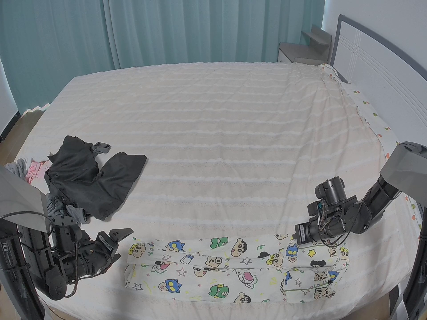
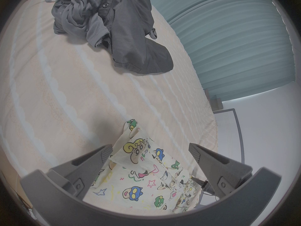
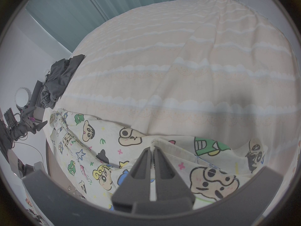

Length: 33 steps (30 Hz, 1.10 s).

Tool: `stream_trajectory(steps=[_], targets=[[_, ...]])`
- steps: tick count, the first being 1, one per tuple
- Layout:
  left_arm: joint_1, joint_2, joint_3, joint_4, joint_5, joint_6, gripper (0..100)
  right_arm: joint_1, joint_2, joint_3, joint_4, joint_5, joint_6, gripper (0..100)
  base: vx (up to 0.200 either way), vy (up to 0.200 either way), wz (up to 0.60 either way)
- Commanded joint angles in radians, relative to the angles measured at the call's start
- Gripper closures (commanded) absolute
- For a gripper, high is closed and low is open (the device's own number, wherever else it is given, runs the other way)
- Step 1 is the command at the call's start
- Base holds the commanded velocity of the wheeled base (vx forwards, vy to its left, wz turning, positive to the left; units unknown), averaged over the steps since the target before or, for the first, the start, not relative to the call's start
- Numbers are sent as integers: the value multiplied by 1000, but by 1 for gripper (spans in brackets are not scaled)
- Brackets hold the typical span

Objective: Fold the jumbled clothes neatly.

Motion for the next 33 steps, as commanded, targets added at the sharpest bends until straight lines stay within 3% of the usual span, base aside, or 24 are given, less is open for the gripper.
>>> stream_trajectory(steps=[1,11,16,23,24,29,33], targets=[[0,5,10,-2,1,0,0,0,-3,2,-2,1,0,100,0,0,0],[0,5,10,-4,-1,0,0,51,-71,35,-57,-5,5,100,0,0,0],[0,5,10,-4,1,0,0,92,-58,38,-60,-55,3,100,0,0,0],[0,5,10,-4,1,0,0,92,-9,38,-114,-89,6,100,0,0,0],[0,5,10,-2,1,0,0,92,-8,41,-138,-87,8,0,0,0,0],[0,5,10,-4,1,0,0,94,-32,83,-269,-78,23,0,0,0,0],[0,5,10,-4,1,0,0,102,-58,137,-388,-86,141,0,0,0,0]])
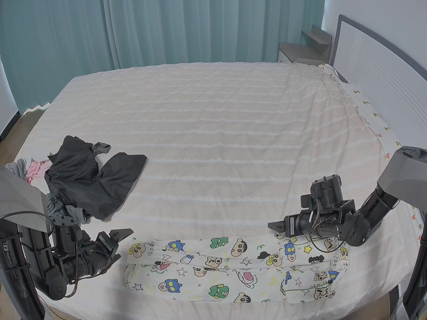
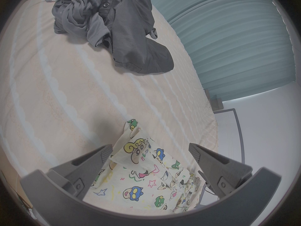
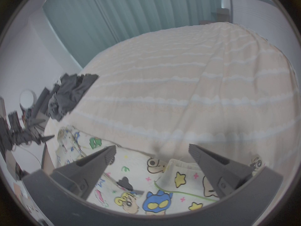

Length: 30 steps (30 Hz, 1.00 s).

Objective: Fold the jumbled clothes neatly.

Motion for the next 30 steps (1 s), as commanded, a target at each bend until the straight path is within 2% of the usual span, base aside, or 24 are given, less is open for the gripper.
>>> stream_trajectory(steps=[1,3,6,10,12,17,18,23,26,28,29,30], targets=[[0,1,10,-2,0,0,0,7,-36,58,-82,-4,94,0,0,0,0],[0,1,10,-4,0,0,0,-11,-89,105,-122,-4,188,0,0,0,0],[0,1,10,-2,0,0,0,-37,-154,170,-115,16,225,0,0,0,0],[-1,1,10,-4,0,0,0,-70,-192,280,-120,86,255,0,0,0,0],[-1,0,10,-4,0,0,0,-77,-187,294,-122,93,260,0,0,0,0],[-1,-6,10,-4,0,0,0,-152,-114,316,-131,120,275,0,0,0,0],[-1,-8,10,-2,0,-2,0,-194,-86,313,-148,123,280,0,0,0,0],[-1,-13,10,-2,1,-2,0,-252,-71,328,-172,148,317,0,0,0,0],[-1,-26,12,-2,1,-3,0,-261,-134,360,-215,160,416,0,0,0,0],[-1,-31,10,-4,4,-3,0,-257,-204,408,-273,160,530,0,0,0,0],[-1,-31,10,-4,4,-3,0,-257,-204,408,-273,160,530,0,0,0,0],[-4,-34,8,-2,12,-16,0,-252,-263,460,-338,160,608,0,0,0,0]])
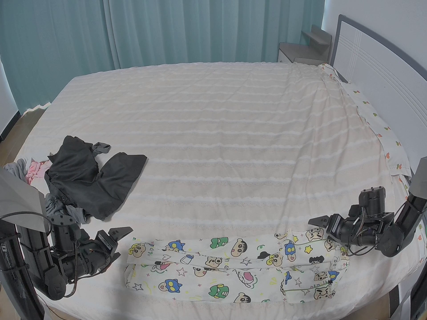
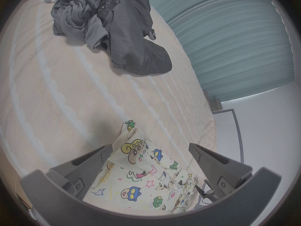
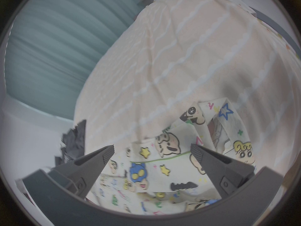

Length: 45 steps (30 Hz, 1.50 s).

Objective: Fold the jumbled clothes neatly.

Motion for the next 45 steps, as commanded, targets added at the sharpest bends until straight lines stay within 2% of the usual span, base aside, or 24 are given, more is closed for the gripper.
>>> stream_trajectory(steps=[1,4,8,13,17,22,25,32,33,36,39,45], targets=[[-12,-12,8,-2,12,-23,0,0,-162,139,-138,11,155,0,0,0,0],[-40,19,4,-2,29,-28,0,3,-185,230,-214,34,179,0,0,0,0],[-63,74,-48,11,72,-28,0,-9,-162,329,-390,144,184,0,0,0,0],[-69,105,-163,143,74,-30,0,-23,-137,377,-488,235,184,0,0,0,0],[-66,84,-275,335,75,-11,0,-53,-133,377,-494,253,184,0,0,0,0],[-63,82,-386,518,98,58,0,-89,-133,377,-494,294,183,0,0,0,0],[-71,77,-426,547,121,58,0,-93,-131,377,-496,304,183,0,0,0,0],[-86,45,-427,548,123,64,0,-95,-130,377,-496,305,183,0,0,0,0],[-91,48,-426,548,124,65,100,-95,-130,377,-494,305,183,0,0,0,0],[-92,53,-424,548,124,70,100,-95,-130,377,-494,305,183,0,0,0,0],[-91,54,-415,548,126,119,100,-95,-130,377,-494,304,181,0,0,0,0],[-91,45,-410,545,126,125,100,-95,-130,377,-494,304,181,0,0,0,0]])
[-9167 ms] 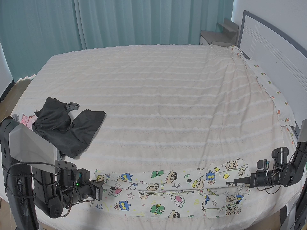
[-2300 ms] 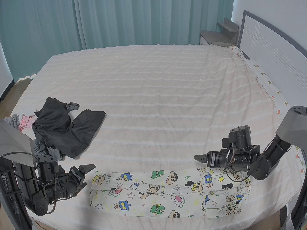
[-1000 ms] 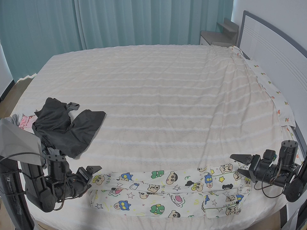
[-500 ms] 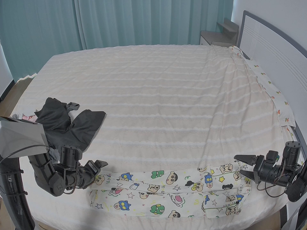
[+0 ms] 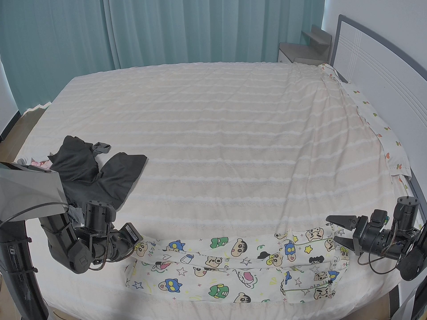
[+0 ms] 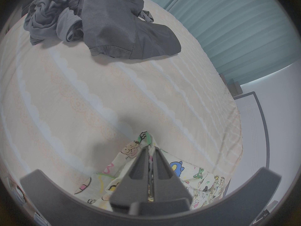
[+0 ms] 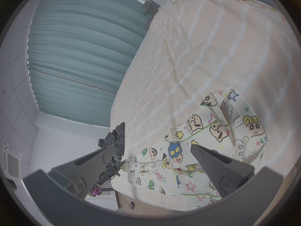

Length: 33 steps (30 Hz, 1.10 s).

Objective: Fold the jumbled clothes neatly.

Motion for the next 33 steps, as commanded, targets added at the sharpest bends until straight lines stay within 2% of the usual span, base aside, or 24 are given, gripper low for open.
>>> stream_trajectory(steps=[1,7,12,18,22,26,27,30,33], targets=[[-2,-11,9,-6,2,3,100,1,3,18,0,0,0,0,0,0,0],[-2,-34,21,-18,20,36,100,1,4,18,0,0,0,0,0,0,0],[0,-20,35,-78,20,135,100,1,4,18,0,0,0,0,0,0,0],[0,-19,86,-215,12,210,100,1,4,18,0,0,0,0,0,0,0],[0,55,137,-339,19,280,100,1,4,18,0,2,0,0,0,0,0],[3,136,169,-456,22,297,100,1,4,18,0,2,1,0,0,0,0],[5,159,175,-488,23,297,0,1,6,18,0,2,0,0,0,0,0],[8,202,189,-557,25,297,0,1,6,18,0,2,1,0,0,0,0],[18,200,190,-554,25,291,0,1,6,18,0,2,1,0,0,0,0]])
